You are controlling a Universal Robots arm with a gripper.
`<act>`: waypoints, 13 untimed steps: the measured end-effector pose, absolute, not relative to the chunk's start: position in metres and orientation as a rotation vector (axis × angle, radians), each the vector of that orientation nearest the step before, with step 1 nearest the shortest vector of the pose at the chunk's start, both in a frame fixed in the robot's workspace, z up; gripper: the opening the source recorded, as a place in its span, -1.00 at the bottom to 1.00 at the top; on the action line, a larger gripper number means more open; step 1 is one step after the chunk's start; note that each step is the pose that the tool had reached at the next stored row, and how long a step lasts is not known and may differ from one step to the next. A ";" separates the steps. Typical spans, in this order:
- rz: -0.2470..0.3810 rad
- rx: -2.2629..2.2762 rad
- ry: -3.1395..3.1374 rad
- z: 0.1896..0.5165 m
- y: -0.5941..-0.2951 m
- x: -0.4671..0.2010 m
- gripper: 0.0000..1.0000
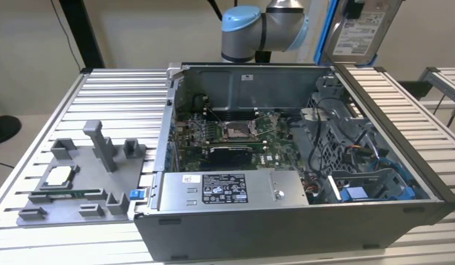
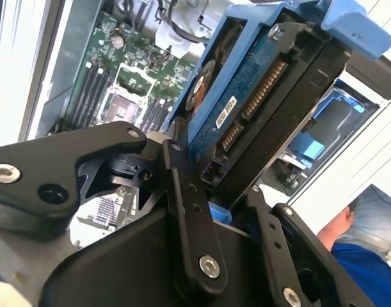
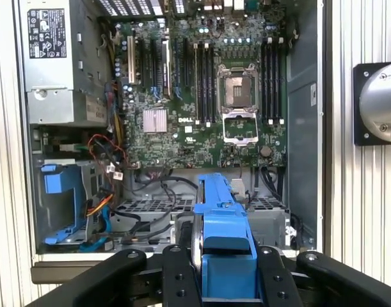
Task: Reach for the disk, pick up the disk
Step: 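Pick up the disk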
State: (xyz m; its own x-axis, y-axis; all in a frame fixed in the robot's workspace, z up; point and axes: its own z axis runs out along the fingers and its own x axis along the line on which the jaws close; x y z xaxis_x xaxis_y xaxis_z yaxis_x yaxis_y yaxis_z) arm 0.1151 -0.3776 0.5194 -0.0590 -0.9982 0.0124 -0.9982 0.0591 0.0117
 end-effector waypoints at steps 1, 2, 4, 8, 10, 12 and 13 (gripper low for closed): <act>0.000 2.143 -2.274 0.519 -0.379 0.115 -1.00; 0.000 2.143 -2.274 0.519 -0.380 0.115 -1.00; 0.000 2.143 -2.274 0.519 -0.382 0.115 -1.00; 0.000 2.143 -2.274 0.519 -0.388 0.115 -1.00; 0.000 2.143 -2.274 0.519 -0.390 0.115 -1.00; 0.000 2.143 -2.274 0.519 -0.392 0.115 -1.00; 0.000 2.143 -2.274 0.519 -0.393 0.115 -1.00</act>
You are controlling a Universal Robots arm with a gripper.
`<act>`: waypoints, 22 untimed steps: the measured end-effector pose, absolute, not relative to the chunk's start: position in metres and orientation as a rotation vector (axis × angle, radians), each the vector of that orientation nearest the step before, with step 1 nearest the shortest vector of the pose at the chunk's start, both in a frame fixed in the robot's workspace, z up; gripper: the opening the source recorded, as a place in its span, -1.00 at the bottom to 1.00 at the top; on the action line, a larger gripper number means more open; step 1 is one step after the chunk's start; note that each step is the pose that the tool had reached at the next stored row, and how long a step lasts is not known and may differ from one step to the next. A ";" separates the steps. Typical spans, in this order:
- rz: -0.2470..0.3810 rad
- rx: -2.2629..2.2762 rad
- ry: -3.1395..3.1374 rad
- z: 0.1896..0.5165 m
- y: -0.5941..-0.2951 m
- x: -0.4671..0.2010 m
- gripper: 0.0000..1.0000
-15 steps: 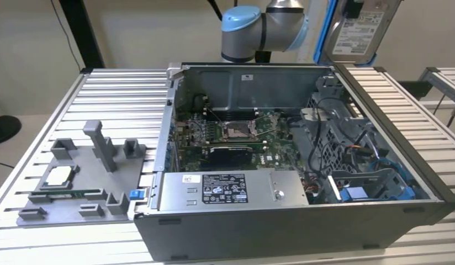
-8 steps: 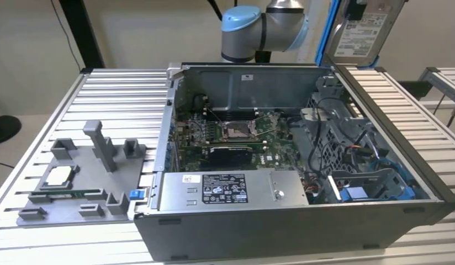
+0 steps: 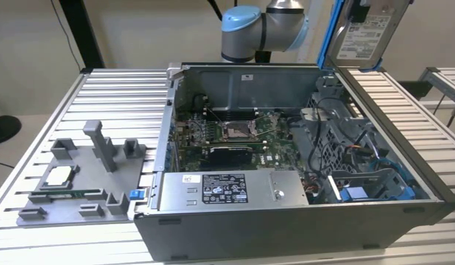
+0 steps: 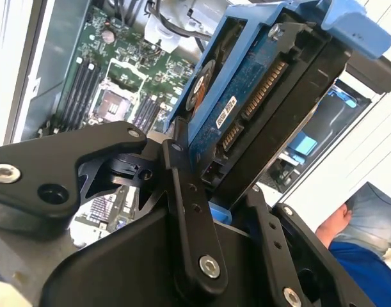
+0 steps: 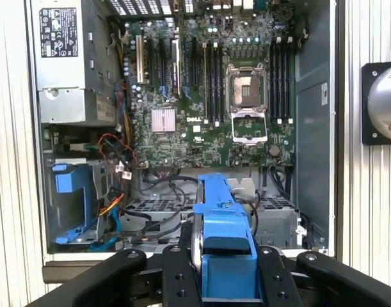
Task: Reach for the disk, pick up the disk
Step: 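Pick up the disk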
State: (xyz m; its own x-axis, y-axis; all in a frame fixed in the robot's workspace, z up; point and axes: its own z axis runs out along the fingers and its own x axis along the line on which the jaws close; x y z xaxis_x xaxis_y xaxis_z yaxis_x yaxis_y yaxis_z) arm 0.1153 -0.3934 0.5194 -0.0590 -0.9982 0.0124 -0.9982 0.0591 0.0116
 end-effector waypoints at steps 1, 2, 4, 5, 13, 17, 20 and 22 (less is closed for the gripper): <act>0.000 2.143 -2.274 0.519 -0.394 0.115 -1.00; 0.000 2.143 -2.274 0.519 -0.395 0.115 -1.00; 0.000 2.143 -2.274 0.519 -0.398 0.115 -1.00; 0.000 2.143 -2.274 0.519 -0.398 0.115 -1.00; 0.000 2.143 -2.274 0.519 -0.405 0.116 -1.00; 0.000 2.143 -2.274 0.519 -0.409 0.116 -1.00; 0.000 2.143 -2.274 0.519 -0.411 0.116 -1.00; 0.000 2.143 -2.274 0.519 -0.413 0.116 -1.00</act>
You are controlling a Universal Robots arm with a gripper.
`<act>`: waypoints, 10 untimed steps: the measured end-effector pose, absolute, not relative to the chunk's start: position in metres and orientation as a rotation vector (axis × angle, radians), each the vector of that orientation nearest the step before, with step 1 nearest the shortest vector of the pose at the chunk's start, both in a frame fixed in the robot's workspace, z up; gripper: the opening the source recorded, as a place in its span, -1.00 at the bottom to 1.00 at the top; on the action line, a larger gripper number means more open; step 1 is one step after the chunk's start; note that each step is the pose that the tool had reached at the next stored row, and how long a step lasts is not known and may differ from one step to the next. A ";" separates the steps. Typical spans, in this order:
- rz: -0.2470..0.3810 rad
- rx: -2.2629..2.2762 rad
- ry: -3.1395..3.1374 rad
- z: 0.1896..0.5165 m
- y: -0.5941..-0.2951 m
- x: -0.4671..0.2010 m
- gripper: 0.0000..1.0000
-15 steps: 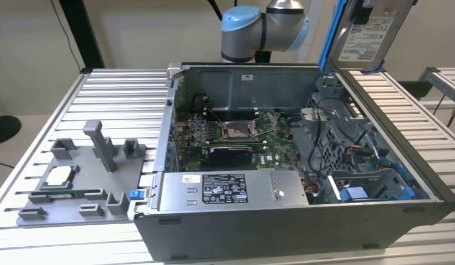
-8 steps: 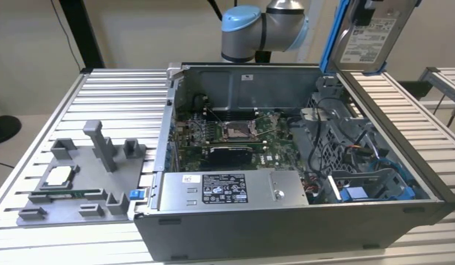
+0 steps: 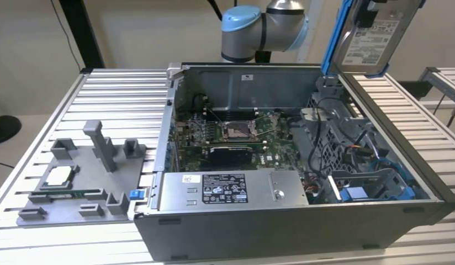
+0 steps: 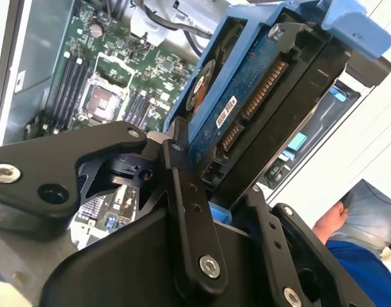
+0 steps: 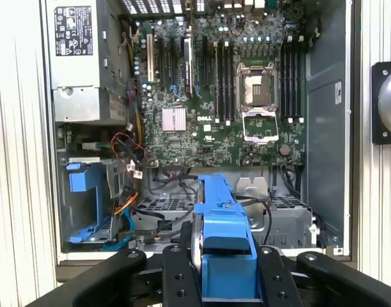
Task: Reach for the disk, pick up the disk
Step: 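Pick up the disk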
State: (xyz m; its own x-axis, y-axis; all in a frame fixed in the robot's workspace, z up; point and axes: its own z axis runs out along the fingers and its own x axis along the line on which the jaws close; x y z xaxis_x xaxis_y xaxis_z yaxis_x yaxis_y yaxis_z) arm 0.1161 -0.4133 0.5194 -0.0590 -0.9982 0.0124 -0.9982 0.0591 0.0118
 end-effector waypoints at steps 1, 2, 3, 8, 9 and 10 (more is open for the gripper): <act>0.000 2.143 -2.274 0.519 -0.414 0.116 -1.00; 0.000 2.143 -2.274 0.519 -0.415 0.116 -1.00; 0.000 2.143 -2.274 0.519 -0.416 0.116 -1.00; 0.000 2.143 -2.274 0.519 -0.421 0.116 -1.00; 0.000 2.143 -2.274 0.519 -0.423 0.116 -1.00; 0.000 2.143 -2.274 0.519 -0.424 0.116 -1.00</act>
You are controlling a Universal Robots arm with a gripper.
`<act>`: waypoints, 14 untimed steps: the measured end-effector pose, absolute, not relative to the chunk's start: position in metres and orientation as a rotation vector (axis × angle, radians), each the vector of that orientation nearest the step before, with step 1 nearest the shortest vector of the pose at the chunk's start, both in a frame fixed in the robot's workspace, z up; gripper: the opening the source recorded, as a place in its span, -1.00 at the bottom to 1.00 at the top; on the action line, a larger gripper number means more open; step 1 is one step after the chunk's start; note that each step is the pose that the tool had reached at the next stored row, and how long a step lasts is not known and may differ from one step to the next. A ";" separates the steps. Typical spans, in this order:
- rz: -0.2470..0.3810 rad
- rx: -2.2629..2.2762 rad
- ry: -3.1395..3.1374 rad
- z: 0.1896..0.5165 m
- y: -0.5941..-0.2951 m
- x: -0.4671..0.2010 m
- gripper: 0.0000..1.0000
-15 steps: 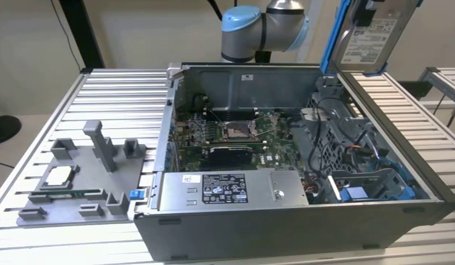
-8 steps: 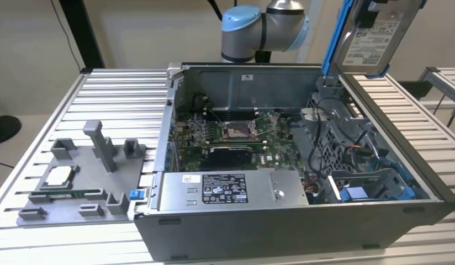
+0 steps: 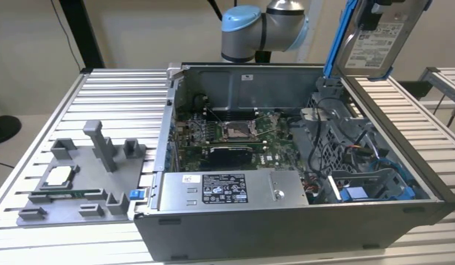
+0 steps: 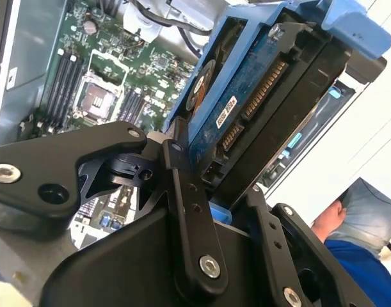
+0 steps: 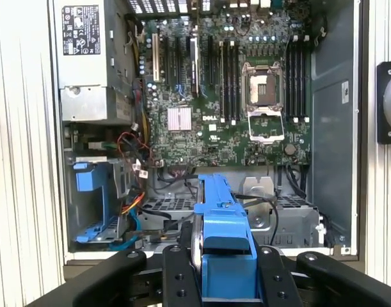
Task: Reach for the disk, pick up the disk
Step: 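Pick up the disk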
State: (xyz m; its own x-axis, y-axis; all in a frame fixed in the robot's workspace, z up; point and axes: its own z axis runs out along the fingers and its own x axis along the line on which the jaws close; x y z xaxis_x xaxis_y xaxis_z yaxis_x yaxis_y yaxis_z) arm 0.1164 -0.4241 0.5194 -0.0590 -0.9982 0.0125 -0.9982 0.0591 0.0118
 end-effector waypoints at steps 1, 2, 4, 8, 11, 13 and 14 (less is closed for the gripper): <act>0.000 2.143 -2.274 0.519 -0.425 0.116 -1.00; 0.000 2.143 -2.274 0.519 -0.427 0.116 -1.00; 0.000 2.143 -2.274 0.519 -0.430 0.116 -1.00; 0.000 2.143 -2.274 0.519 -0.437 0.116 -1.00; 0.000 2.143 -2.274 0.519 -0.442 0.116 -1.00; 0.000 2.143 -2.274 0.519 -0.445 0.116 -1.00; 0.000 2.143 -2.274 0.519 -0.447 0.116 -1.00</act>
